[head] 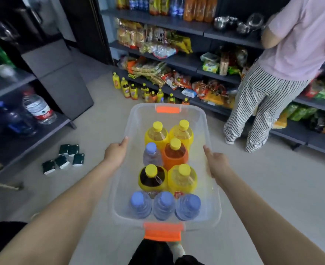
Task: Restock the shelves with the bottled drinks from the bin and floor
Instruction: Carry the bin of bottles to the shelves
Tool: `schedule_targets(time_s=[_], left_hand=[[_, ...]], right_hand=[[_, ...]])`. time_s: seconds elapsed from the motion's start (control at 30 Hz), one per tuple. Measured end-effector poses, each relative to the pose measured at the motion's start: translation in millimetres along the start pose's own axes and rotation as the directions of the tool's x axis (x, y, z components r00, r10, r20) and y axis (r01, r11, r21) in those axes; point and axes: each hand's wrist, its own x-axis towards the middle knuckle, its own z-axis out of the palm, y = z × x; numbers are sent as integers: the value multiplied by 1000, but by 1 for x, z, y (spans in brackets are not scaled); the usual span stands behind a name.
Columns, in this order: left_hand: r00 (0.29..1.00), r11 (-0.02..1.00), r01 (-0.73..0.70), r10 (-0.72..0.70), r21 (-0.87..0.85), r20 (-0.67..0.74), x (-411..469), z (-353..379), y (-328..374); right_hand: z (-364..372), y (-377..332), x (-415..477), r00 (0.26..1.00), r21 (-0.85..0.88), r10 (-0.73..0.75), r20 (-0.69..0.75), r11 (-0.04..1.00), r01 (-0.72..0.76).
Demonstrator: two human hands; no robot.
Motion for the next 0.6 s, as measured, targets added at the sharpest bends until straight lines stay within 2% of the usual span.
schedule_targets(time_s=[0.23, 0.6], left_hand=[[997, 998, 62, -63, -18, -50, 132, -11, 26], [995, 995, 100, -100, -31, -30, 364, -38, 64]], right_hand=[[56, -87, 116, 997, -52, -47, 54, 997, 49], [178, -209, 291, 996, -50, 30, 83, 998, -26]])
